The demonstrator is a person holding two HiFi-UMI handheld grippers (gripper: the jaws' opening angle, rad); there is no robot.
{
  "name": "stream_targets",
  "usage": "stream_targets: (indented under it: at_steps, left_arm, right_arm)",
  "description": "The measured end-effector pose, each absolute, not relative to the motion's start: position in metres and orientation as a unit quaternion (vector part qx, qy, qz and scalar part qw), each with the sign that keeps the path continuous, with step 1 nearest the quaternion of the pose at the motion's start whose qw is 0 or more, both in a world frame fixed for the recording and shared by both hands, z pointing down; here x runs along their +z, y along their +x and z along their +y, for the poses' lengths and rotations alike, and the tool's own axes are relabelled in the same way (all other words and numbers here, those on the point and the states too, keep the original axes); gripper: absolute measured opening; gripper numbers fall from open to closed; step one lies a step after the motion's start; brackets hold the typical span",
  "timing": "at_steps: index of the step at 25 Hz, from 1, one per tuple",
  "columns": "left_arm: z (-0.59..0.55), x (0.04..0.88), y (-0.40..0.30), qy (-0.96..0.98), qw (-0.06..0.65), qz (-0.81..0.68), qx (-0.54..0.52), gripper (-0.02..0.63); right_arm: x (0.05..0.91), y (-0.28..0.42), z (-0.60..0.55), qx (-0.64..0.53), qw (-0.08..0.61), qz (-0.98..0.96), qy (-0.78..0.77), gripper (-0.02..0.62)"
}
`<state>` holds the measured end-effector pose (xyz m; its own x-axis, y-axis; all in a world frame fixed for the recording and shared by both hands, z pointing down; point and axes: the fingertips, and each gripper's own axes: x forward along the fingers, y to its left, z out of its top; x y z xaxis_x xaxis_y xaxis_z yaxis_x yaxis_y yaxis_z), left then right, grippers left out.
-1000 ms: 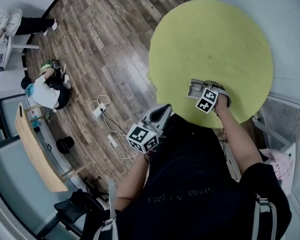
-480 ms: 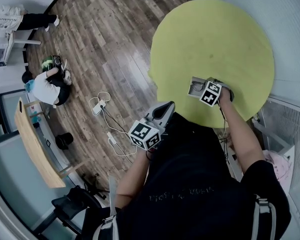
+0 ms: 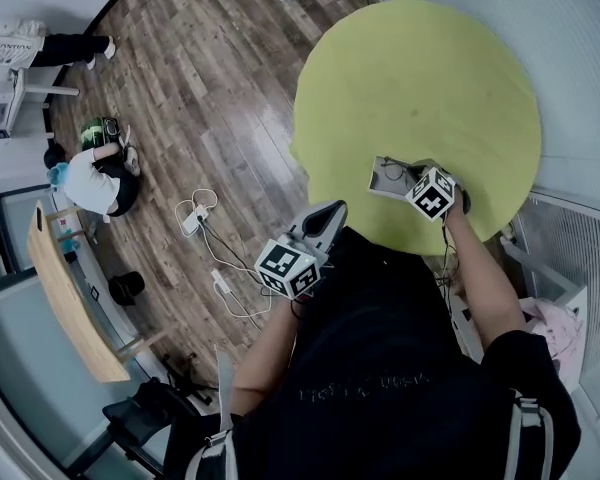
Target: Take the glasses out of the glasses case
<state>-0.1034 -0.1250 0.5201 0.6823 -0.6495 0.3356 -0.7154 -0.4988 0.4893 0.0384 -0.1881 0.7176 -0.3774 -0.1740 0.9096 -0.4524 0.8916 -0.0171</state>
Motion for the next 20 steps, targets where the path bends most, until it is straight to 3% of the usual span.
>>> stream_targets:
  at_steps: [20]
  left_arm:
    - [-0.130,0.497,-0.083,0.887,0.270,-0.371,0.046,0.017]
  right_arm:
    - [0.612,0.055,-0.171,0.222,0.325,-0.866,0.308,0.034]
